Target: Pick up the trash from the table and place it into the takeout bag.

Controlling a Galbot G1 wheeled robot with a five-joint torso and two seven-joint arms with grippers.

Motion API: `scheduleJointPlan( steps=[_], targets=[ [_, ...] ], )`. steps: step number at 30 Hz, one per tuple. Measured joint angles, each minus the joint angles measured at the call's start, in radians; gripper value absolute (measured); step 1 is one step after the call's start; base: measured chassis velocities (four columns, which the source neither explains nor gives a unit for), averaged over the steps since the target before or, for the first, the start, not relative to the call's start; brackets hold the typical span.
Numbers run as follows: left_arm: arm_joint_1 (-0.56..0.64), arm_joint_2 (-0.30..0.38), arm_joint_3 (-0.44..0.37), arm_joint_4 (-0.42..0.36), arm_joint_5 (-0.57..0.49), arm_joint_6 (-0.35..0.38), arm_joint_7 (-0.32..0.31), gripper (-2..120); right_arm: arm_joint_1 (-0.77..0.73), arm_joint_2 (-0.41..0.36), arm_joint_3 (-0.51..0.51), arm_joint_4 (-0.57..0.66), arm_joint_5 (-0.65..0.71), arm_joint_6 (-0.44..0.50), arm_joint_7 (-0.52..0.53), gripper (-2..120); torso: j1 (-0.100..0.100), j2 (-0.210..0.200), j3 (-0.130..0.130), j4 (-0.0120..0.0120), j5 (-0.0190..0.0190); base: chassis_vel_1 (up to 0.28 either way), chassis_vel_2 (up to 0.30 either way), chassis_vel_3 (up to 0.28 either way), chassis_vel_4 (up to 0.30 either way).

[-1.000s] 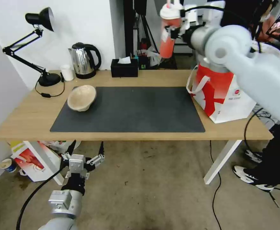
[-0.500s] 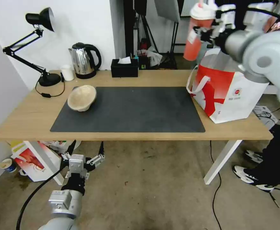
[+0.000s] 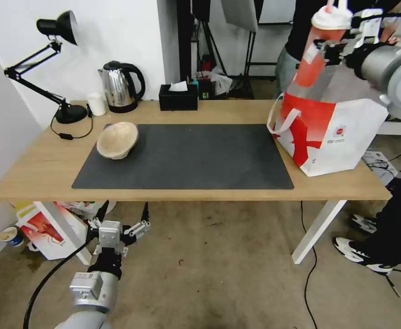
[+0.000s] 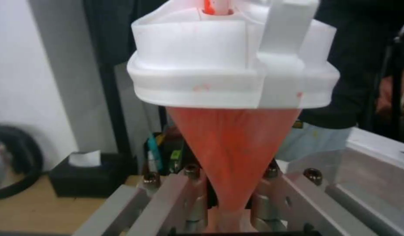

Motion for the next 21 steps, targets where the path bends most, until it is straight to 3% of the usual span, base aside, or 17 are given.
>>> scheduleJointPlan(
  steps=[21],
  targets=[
    [0.000, 0.000, 0.000, 0.000, 0.000, 0.000, 0.000, 100, 0.022, 0.085, -0.005, -0.265, -0.063, 0.041, -0.071, 7, 0.000, 0.000, 0.000, 0.0000, -0.0001, 0.000, 0.000, 0.000, 0.000]
  ],
)
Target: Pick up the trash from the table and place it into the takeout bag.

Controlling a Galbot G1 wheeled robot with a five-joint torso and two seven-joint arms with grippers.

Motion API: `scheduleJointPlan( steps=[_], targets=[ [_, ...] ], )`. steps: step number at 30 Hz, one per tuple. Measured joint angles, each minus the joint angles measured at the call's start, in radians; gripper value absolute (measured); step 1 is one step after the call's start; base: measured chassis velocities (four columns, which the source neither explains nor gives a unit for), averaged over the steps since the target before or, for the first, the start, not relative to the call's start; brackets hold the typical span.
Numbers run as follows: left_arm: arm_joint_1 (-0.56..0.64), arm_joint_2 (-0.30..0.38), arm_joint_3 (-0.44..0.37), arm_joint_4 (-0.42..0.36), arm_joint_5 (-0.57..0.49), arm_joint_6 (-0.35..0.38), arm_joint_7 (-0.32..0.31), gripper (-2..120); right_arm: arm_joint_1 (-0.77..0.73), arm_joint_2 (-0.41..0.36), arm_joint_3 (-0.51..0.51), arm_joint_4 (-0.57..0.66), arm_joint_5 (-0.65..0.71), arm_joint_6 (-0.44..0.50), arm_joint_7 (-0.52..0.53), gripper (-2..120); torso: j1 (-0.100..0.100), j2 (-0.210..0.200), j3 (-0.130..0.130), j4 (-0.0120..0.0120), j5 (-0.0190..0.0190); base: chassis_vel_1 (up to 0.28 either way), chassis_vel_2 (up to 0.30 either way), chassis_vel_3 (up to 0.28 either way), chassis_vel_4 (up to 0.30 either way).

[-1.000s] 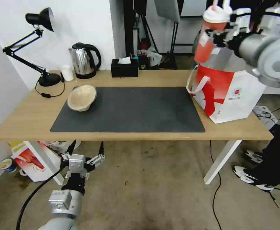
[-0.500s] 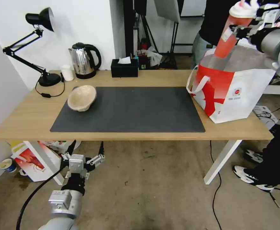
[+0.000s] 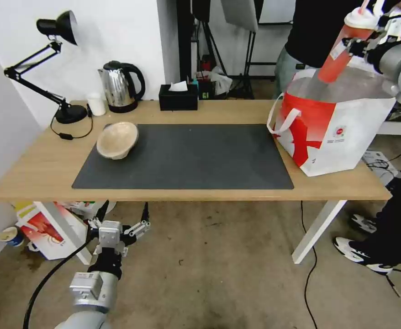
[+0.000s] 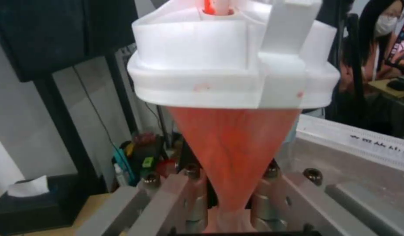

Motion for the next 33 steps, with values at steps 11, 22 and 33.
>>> scheduleJointPlan(
  steps=[11, 22, 33],
  targets=[
    [0.000, 0.000, 0.000, 0.000, 0.000, 0.000, 0.000, 100, -0.027, 0.035, -0.010, -0.057, -0.058, 0.005, -0.022, 7, 0.000, 0.000, 0.000, 0.0000, 0.0000, 0.000, 0.000, 0.000, 0.000],
    [0.000, 0.000, 0.000, 0.000, 0.000, 0.000, 0.000, 100, -0.051, 0.034, -0.024, -0.037, -0.119, 0.005, -0.026, 7, 0.000, 0.000, 0.000, 0.0000, 0.0000, 0.000, 0.000, 0.000, 0.000],
    [0.000, 0.000, 0.000, 0.000, 0.000, 0.000, 0.000, 100, -0.051, 0.005, -0.023, 0.024, -0.124, -0.087, 0.029, 39, 0.000, 0.000, 0.000, 0.0000, 0.0001, 0.000, 0.000, 0.000, 0.000]
  ],
)
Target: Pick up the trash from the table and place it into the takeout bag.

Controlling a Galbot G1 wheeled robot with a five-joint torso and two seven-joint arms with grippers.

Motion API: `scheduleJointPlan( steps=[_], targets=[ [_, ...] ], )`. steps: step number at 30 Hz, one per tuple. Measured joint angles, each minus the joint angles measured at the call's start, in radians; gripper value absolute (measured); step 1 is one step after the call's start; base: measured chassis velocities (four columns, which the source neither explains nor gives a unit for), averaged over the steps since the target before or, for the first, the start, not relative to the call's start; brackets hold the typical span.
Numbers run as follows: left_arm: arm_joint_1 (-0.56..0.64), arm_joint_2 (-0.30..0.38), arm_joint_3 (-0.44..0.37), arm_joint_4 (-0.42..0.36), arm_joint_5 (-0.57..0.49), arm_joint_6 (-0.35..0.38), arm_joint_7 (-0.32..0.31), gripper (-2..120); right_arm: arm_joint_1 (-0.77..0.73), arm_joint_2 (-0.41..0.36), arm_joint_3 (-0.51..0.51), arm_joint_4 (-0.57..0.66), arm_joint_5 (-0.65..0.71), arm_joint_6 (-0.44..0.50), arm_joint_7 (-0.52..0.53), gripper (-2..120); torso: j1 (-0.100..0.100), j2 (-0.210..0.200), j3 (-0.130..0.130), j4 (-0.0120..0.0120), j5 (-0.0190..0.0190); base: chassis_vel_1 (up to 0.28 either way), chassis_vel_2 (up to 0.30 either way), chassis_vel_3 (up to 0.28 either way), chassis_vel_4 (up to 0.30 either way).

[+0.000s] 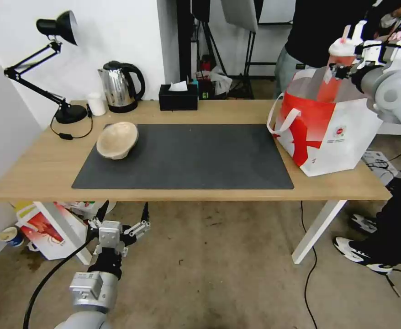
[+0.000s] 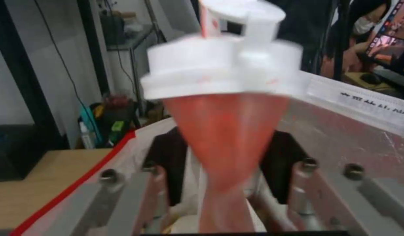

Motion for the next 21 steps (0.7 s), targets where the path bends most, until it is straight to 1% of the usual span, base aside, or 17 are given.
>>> scheduleJointPlan(
  steps=[1, 2, 3, 5, 6, 8, 9, 10, 11, 14, 15, 16, 18, 19, 21],
  targets=[
    [0.000, 0.000, 0.000, 0.000, 0.000, 0.000, 0.000, 100, 0.000, 0.000, 0.000, 0.000, 0.000, 0.000, 0.000, 39, 0.000, 0.000, 0.000, 0.0000, 0.0000, 0.000, 0.000, 0.000, 0.000],
    [0.000, 0.000, 0.000, 0.000, 0.000, 0.000, 0.000, 100, 0.002, -0.003, 0.000, 0.005, 0.001, -0.011, 0.003, 43, 0.000, 0.000, 0.000, 0.0000, 0.0000, 0.000, 0.000, 0.000, 0.000],
    [0.000, 0.000, 0.000, 0.000, 0.000, 0.000, 0.000, 100, 0.005, -0.008, 0.000, 0.011, 0.001, -0.019, 0.007, 50, 0.000, 0.000, 0.000, 0.0000, -0.0001, 0.000, 0.000, 0.000, 0.000],
    [0.000, 0.000, 0.000, 0.000, 0.000, 0.000, 0.000, 100, 0.006, -0.015, 0.000, 0.020, 0.001, -0.029, 0.013, 56, 0.000, 0.000, 0.000, 0.0000, -0.0001, 0.000, 0.000, 0.000, 0.000],
    [0.000, 0.000, 0.000, 0.000, 0.000, 0.000, 0.000, 100, 0.006, -0.015, 0.000, 0.020, 0.001, -0.029, 0.013, 56, 0.000, 0.000, 0.000, 0.0000, -0.0001, 0.000, 0.000, 0.000, 0.000],
    [0.000, 0.000, 0.000, 0.000, 0.000, 0.000, 0.000, 100, 0.007, -0.026, 0.000, 0.039, 0.005, -0.036, 0.028, 68, 0.000, 0.000, 0.000, 0.0000, -0.0001, 0.000, 0.000, 0.000, 0.000],
    [0.000, 0.000, 0.000, 0.000, 0.000, 0.000, 0.000, 100, 0.007, -0.028, 0.000, 0.043, 0.006, -0.038, 0.031, 71, 0.000, 0.000, 0.000, -0.0001, -0.0001, 0.000, 0.000, 0.000, 0.000],
    [0.000, 0.000, 0.000, 0.000, 0.000, 0.000, 0.000, 100, 0.007, -0.028, 0.000, 0.043, 0.006, -0.038, 0.031, 71, 0.000, 0.000, 0.000, -0.0001, -0.0001, 0.000, 0.000, 0.000, 0.000],
    [0.000, 0.000, 0.000, 0.000, 0.000, 0.000, 0.000, 100, 0.008, -0.030, 0.000, 0.046, 0.008, -0.042, 0.032, 75, 0.000, 0.000, 0.000, 0.0000, 0.0000, 0.000, 0.000, 0.000, 0.000],
    [0.000, 0.000, 0.000, 0.000, 0.000, 0.000, 0.000, 100, 0.015, -0.036, 0.000, 0.051, 0.019, -0.057, 0.035, 89, 0.000, 0.000, 0.000, 0.0000, 0.0000, 0.000, 0.000, 0.000, 0.000],
    [0.000, 0.000, 0.000, 0.000, 0.000, 0.000, 0.000, 100, 0.015, -0.036, 0.000, 0.051, 0.019, -0.057, 0.035, 89, 0.000, 0.000, 0.000, 0.0000, 0.0000, 0.000, 0.000, 0.000, 0.000],
    [0.000, 0.000, 0.000, 0.000, 0.000, 0.000, 0.000, 100, 0.016, -0.039, 0.000, 0.053, 0.025, -0.064, 0.035, 94, 0.000, 0.000, 0.000, 0.0000, 0.0000, 0.000, 0.000, 0.000, 0.000],
    [0.000, 0.000, 0.000, 0.000, 0.000, 0.000, 0.000, 100, 0.016, -0.042, 0.000, 0.055, 0.027, -0.068, 0.034, 96, 0.000, 0.000, 0.000, 0.0000, -0.0001, 0.000, 0.000, 0.000, 0.000],
    [0.000, 0.000, 0.000, 0.000, 0.000, 0.000, 0.000, 100, 0.016, -0.044, 0.000, 0.056, 0.027, -0.069, 0.034, 99, 0.000, 0.000, 0.000, 0.0000, 0.0000, 0.000, 0.000, 0.000, 0.000],
    [0.000, 0.000, 0.000, 0.000, 0.000, 0.000, 0.000, 100, 0.016, -0.047, 0.000, 0.056, 0.029, -0.070, 0.034, 100, 0.000, 0.000, 0.000, 0.0000, 0.0000, 0.000, 0.000, 0.000, 0.000]
  ],
)
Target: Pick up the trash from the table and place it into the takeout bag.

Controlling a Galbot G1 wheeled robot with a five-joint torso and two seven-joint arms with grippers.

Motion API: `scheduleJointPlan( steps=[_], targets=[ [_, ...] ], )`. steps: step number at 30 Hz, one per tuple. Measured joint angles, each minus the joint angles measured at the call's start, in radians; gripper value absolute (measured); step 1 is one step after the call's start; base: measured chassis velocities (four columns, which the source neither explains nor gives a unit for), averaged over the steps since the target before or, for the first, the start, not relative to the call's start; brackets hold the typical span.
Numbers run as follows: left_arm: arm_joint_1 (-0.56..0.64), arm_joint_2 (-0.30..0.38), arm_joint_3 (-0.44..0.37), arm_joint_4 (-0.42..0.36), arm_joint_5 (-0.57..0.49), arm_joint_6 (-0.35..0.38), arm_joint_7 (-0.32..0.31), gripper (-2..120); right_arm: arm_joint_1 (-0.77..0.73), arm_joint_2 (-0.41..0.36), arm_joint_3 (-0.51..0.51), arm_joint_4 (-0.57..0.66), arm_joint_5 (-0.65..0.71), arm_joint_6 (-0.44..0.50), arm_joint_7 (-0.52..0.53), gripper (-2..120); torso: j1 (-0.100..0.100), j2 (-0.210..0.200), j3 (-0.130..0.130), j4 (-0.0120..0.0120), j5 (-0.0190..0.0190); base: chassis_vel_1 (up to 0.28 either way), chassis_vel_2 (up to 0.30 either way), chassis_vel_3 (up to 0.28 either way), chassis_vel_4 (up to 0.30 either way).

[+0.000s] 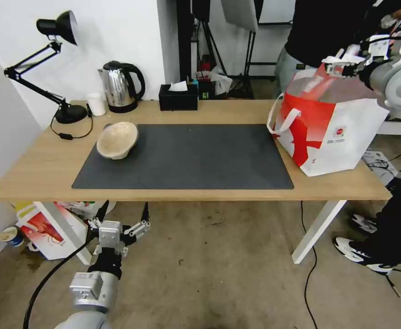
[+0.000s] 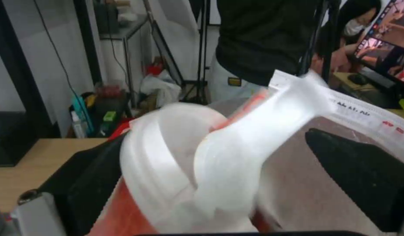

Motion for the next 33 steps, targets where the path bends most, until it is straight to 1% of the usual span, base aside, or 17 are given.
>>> scheduleJointPlan(
  steps=[24, 33],
  targets=[
    [0.000, 0.000, 0.000, 0.000, 0.000, 0.000, 0.000, 100, 0.004, -0.028, 0.001, 0.020, 0.008, -0.002, -0.003, 100, 0.000, 0.000, 0.000, 0.0000, 0.0000, 0.000, 0.000, 0.000, 0.000],
    [0.000, 0.000, 0.000, 0.000, 0.000, 0.000, 0.000, 100, -0.001, -0.029, 0.020, 0.050, 0.018, 0.028, -0.003, 100, 0.000, 0.000, 0.000, 0.0001, 0.0000, 0.000, 0.000, 0.000, 0.000]
  ],
)
